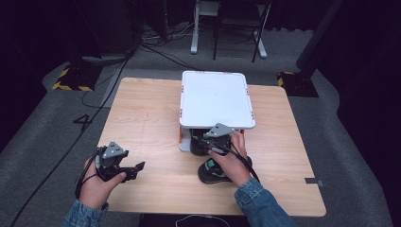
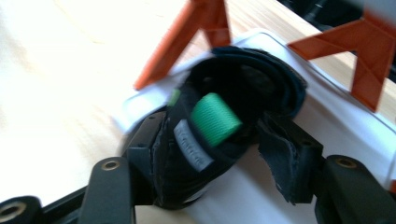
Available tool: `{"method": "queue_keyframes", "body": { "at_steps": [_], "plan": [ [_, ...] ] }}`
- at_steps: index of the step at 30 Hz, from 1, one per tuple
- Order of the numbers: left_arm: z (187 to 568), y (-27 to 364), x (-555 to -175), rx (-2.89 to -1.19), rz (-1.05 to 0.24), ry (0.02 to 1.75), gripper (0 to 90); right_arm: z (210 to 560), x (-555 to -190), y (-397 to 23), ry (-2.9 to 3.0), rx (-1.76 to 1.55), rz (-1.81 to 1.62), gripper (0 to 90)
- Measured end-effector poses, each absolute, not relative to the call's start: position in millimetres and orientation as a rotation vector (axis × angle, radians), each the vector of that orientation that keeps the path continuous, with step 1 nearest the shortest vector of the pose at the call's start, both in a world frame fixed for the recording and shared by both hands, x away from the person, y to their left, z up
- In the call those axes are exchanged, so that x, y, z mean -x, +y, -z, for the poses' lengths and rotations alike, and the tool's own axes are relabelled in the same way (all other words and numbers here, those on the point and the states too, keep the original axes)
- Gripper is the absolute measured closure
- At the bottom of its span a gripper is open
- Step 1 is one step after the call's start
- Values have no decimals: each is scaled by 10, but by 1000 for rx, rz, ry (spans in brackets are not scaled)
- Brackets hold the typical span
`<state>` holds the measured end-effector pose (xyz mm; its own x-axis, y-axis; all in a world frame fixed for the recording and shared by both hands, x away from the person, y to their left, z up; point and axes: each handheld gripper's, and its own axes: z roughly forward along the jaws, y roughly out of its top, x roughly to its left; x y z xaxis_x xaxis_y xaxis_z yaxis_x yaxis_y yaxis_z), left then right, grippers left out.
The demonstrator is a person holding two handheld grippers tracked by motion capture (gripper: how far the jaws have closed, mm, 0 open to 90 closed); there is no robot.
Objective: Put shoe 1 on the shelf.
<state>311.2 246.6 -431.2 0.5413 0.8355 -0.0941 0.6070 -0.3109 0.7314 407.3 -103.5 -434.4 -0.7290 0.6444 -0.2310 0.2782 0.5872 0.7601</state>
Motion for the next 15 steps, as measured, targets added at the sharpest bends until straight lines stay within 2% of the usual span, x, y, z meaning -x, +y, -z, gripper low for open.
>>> {"method": "queue_keyframes", "body": {
  "at_steps": [5, 10, 15],
  "plan": [
    [4328, 2471, -3090, -2041, -391, 1165, 239, 4236, -3877, -1055, 2358, -698, -1057, 462],
    [4323, 2532, -3017, -2021, -409, 1198, 239, 4159, -3681, -1091, 2458, -688, -1128, 618],
    [4342, 2541, -2987, -2023, -405, 1211, 239, 4225, -3674, -1022, 2597, -700, -1087, 680]
  ]
}}
